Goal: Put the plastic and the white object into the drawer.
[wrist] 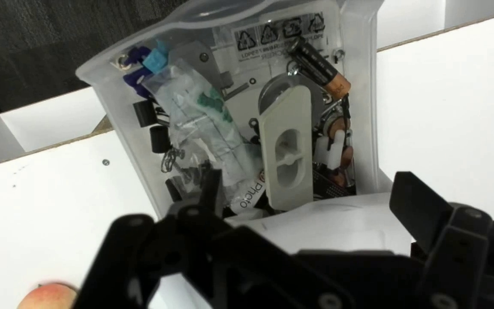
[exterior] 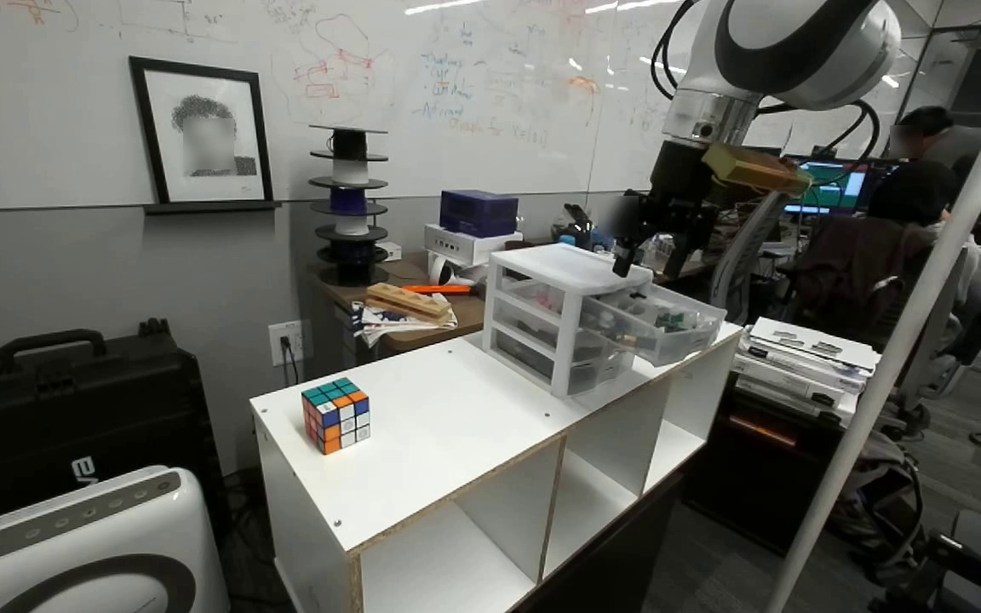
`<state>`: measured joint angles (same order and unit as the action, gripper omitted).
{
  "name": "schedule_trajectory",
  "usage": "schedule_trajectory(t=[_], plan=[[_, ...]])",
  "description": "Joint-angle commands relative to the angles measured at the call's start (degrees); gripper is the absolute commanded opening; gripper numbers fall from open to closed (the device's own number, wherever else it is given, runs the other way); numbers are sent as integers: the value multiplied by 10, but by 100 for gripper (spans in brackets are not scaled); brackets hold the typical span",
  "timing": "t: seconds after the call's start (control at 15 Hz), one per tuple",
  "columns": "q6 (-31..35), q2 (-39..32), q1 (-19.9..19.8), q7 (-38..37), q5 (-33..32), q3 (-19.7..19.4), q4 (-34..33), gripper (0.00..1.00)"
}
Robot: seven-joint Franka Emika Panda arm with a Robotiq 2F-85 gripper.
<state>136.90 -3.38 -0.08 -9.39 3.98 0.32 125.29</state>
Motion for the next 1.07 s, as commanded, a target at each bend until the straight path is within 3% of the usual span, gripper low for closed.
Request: schedule_trajectory(t=[0.0,0.6,1.0], plan=[[-22,56,4,-1,2,1,32,100],[-14,203,14,-3,-12,23,168,100],[-30,263,16,-2,-8,36,236,100]])
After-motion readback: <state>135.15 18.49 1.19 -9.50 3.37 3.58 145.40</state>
